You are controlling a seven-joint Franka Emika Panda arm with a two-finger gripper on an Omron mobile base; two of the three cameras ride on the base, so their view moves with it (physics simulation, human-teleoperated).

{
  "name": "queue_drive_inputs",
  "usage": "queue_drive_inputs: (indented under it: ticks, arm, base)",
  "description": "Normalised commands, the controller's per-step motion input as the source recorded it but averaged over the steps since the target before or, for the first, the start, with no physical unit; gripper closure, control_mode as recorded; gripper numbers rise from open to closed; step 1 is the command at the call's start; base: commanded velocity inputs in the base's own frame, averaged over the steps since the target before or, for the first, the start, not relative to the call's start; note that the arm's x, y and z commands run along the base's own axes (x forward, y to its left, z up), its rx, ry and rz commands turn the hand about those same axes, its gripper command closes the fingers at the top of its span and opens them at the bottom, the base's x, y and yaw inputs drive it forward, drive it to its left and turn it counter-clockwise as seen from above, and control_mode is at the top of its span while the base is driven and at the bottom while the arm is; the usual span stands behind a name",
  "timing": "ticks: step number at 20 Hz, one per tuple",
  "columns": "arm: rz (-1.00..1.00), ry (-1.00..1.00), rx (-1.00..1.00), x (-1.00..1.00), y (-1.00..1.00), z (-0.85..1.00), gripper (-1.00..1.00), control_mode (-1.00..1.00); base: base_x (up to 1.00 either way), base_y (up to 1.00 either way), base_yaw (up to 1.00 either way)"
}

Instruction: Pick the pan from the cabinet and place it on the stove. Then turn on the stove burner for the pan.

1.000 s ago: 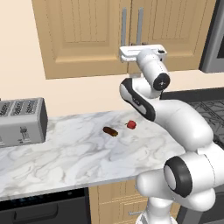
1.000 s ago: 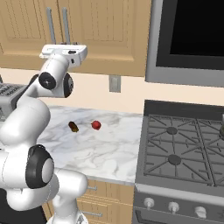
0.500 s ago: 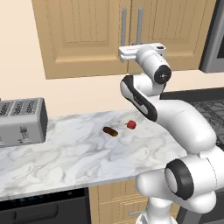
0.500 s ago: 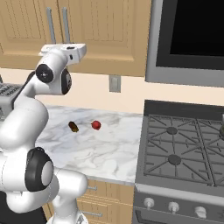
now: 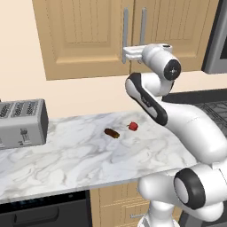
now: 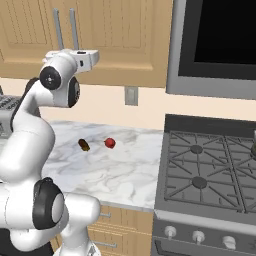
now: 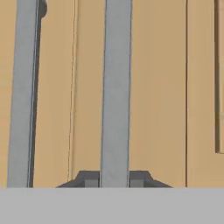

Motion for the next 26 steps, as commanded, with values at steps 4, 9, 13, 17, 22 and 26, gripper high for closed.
queue_drive_inputs:
  ticks: [4, 9, 13, 17, 22, 26]
  arm:
    - [0.05, 0.0, 0.0, -0.52, -0.27, 0.0, 1.0, -1.0]
    - [0.05, 0.0, 0.0, -0.61, -0.35, 0.0, 1.0, -1.0]
    - [0.05, 0.0, 0.0, -0.62, -0.4, 0.0, 1.0, -1.0]
    - [0.06, 0.0, 0.0, -0.62, -0.43, 0.04, 1.0, -1.0]
    - [0.07, 0.0, 0.0, -0.54, -0.48, 0.04, 1.0, -1.0]
    - [0.01, 0.0, 0.0, -0.31, -0.16, 0.0, -1.0, -1.0]
  base:
    - [0.0, 0.0, 0.0]
    - [0.0, 0.0, 0.0]
    - [0.0, 0.0, 0.0]
    - [0.0, 0.0, 0.0]
    - [0.0, 0.0, 0.0]
    - [0.0, 0.0, 0.0]
